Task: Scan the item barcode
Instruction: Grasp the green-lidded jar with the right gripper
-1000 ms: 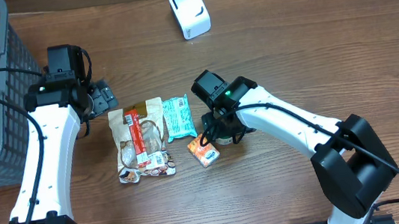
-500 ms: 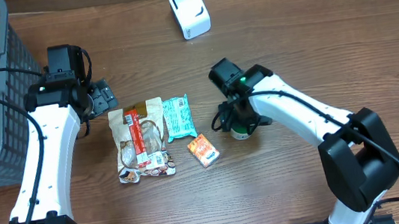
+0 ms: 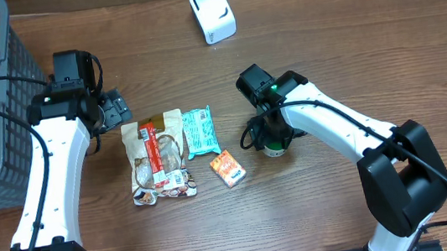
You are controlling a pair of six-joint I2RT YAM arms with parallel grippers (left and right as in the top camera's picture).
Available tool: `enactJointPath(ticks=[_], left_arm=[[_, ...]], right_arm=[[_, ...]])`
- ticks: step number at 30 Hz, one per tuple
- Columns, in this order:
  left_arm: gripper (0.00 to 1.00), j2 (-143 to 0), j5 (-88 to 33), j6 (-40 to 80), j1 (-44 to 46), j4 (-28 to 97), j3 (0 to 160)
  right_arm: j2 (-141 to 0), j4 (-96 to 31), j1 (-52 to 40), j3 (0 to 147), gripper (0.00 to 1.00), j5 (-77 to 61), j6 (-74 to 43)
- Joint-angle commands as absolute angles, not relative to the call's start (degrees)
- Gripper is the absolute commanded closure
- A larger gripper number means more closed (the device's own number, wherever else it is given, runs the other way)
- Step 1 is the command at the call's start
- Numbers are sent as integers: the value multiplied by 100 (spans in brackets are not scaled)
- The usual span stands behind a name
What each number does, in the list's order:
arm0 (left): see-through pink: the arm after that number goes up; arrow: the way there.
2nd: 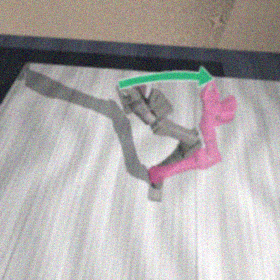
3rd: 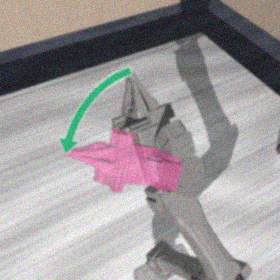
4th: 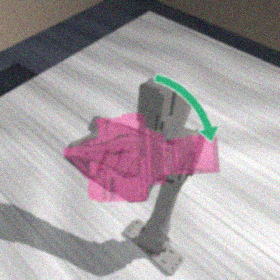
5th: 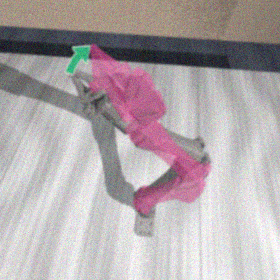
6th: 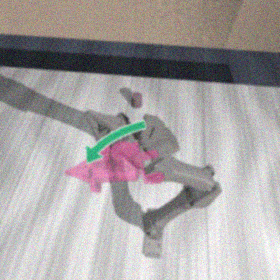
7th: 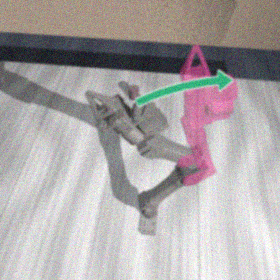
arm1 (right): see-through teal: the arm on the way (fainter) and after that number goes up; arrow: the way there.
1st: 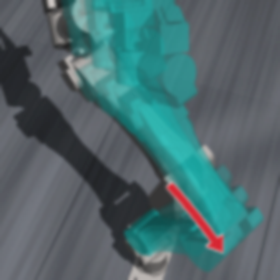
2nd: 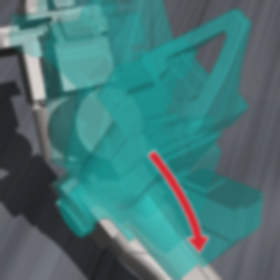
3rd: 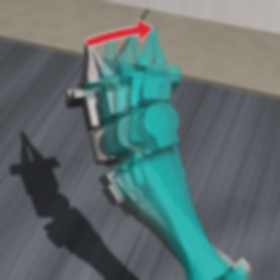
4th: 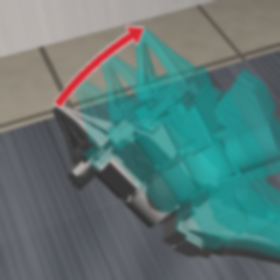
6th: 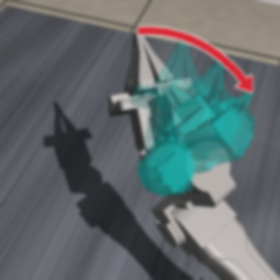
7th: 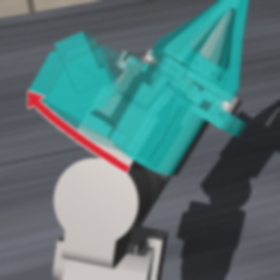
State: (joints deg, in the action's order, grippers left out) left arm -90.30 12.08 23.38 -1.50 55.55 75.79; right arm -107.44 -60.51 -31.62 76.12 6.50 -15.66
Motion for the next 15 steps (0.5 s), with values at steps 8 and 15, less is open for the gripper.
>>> enactJointPath(ticks=[8,15], left_arm=[[0,-9063,1258,2226,-158,5548,7690],[0,-9063,1260,2226,-158,5548,7690]], right_arm=[[-10748,-6104,-3175,7918,5,832,-1804],[-10748,-6696,-3175,8219,0,397,-2152]])
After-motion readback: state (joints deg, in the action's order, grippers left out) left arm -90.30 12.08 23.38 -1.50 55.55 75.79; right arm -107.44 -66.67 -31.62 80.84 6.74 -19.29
